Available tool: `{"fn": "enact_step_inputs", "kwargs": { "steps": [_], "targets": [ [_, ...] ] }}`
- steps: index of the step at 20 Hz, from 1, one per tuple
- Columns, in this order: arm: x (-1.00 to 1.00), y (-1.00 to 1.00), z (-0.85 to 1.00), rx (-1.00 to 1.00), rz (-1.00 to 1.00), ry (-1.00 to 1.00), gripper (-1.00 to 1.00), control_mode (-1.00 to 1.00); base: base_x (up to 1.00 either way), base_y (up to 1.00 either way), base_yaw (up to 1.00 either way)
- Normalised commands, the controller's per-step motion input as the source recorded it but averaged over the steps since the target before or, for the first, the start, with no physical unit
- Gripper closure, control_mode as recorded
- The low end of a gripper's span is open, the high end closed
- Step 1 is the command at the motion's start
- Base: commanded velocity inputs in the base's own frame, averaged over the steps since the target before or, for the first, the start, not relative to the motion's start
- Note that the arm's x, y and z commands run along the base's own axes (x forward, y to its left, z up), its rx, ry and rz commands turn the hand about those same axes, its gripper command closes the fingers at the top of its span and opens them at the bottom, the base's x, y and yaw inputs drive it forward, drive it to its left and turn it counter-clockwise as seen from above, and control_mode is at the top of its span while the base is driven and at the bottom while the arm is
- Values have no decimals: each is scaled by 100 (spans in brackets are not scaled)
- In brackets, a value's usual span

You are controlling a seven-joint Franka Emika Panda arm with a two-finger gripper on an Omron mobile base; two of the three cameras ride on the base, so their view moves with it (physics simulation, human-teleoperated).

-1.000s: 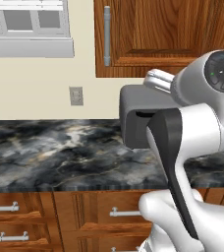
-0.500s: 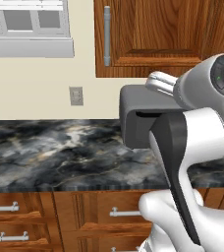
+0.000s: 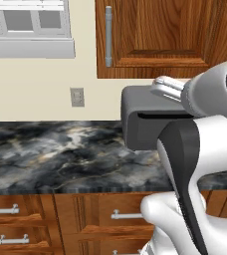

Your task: Close all open cabinet doors.

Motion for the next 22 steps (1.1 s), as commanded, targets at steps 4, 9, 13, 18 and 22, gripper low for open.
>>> {"fn": "enact_step_inputs", "kwargs": {
  "steps": [4, 9, 13, 18, 22],
  "targets": [
    [0, 0, 0, 0, 0, 0, -100, -100, 0, 0, 0],
    [0, 0, 0, 0, 0, 0, -100, 100, 0, 0, 0],
    [0, 0, 0, 0, 0, 0, -100, 100, -13, -25, -8],
    [0, 0, 0, 0, 0, 0, -100, 100, -23, -40, -14],
    [0, 0, 0, 0, 0, 0, -100, 100, -21, -35, -12]
  ]
}}
